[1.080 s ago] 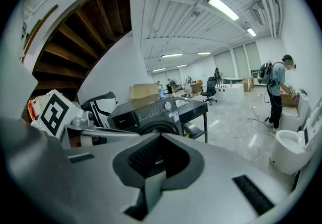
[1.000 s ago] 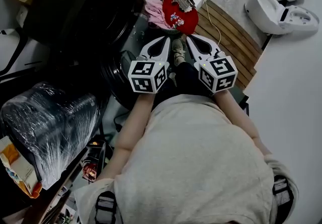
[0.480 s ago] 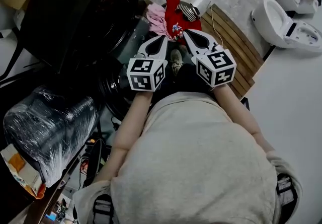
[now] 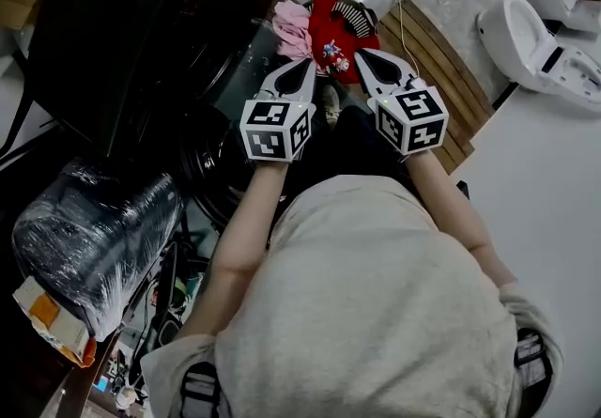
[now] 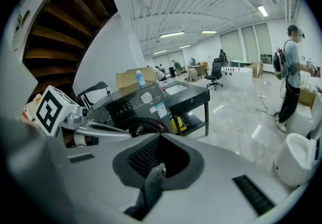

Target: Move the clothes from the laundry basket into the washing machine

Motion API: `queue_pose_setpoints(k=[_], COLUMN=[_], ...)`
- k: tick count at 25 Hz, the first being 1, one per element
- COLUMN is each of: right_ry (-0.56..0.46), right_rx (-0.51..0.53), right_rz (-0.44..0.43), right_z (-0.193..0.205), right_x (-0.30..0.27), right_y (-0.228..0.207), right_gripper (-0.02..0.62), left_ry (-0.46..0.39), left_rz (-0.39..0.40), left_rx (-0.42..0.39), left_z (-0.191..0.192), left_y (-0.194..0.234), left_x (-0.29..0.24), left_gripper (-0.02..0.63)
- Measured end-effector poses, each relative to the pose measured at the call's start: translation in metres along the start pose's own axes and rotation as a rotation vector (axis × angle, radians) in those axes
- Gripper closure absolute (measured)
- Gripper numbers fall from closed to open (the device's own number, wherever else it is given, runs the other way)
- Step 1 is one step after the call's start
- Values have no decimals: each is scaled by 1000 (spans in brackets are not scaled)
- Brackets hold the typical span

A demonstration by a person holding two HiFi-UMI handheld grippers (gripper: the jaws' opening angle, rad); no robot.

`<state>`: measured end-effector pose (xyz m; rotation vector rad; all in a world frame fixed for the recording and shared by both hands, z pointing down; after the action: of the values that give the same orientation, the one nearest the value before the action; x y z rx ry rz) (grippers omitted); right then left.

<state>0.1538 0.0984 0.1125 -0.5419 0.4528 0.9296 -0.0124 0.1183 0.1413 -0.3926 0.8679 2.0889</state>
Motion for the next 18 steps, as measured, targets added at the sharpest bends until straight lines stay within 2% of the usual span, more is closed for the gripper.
queue_pose_setpoints(k=[5, 11, 18], right_ry=[49, 104, 174], right_rx=[-27, -58, -88], right_rz=[20, 51, 97], right_z=[10, 33, 100], right_x=[-23, -54, -110], right_y=[-9, -21, -51], right_gripper=[586, 586, 586], left_ry=[56, 150, 234], left_rz=[10, 28, 40], left_rx=[-3, -29, -3], left_z=[3, 28, 87], left_y=[17, 42, 84], left_x=[-20, -51, -101], left_gripper=[595, 595, 595])
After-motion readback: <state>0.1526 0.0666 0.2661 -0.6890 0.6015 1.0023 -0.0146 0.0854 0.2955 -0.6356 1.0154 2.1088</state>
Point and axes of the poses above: the fingertips, and each gripper's own axes: x backward along the fingers, y to its left, z out of its underside, the point moved 8 cm from there along x, backward along the fingers, and after that the axes turned 5 degrees about z, right-handed, at the moved point
